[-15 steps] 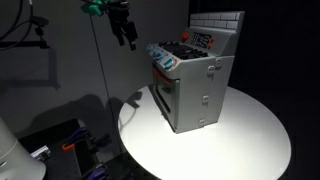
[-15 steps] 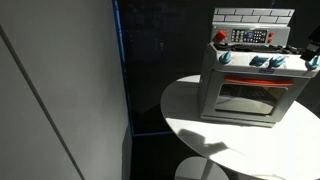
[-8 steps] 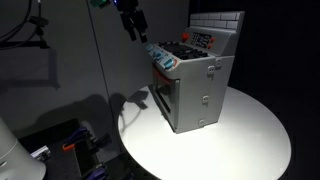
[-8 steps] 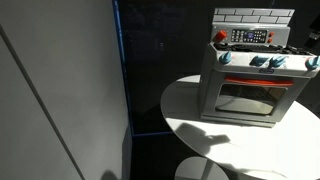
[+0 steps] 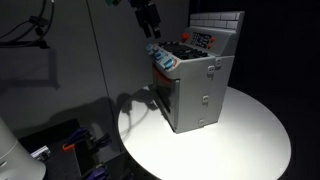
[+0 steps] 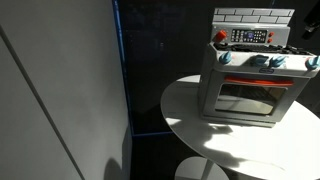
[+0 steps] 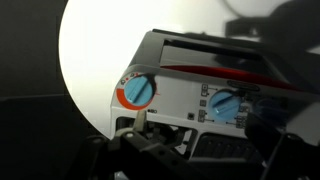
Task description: Press the top right orange button on the stove
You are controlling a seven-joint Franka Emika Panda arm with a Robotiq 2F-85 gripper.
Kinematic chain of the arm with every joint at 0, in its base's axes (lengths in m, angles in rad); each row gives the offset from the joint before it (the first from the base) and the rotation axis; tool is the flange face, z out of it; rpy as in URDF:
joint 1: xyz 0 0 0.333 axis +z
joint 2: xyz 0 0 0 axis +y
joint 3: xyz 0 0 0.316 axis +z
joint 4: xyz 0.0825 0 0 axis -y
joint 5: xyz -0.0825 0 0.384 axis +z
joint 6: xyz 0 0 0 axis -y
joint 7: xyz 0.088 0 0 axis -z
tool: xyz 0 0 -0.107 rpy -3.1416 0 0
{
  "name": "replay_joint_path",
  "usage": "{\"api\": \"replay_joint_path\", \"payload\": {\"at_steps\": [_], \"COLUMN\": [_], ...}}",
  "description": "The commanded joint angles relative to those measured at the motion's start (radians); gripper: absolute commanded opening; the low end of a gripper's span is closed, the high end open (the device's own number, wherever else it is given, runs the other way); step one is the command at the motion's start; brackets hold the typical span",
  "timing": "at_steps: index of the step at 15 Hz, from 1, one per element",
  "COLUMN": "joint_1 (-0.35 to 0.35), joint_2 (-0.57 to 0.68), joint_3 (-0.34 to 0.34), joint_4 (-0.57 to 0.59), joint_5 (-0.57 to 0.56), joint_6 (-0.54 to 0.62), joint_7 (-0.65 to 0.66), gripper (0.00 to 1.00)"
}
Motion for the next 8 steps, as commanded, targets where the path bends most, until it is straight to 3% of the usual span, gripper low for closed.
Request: {"api": "replay_joint_path", "payload": {"at_steps": [1,8], "joint_1": [-0.017,-0.004], "joint_2": [0.058,0.061], "joint_3": [0.0,-0.011], "joint_4": [0.055,0.04], "joint_5": [-0.033,-0.014], "joint_6": [0.026,0.036], "joint_7": [0.057,0.038], "gripper": [1.0,1.0]}}
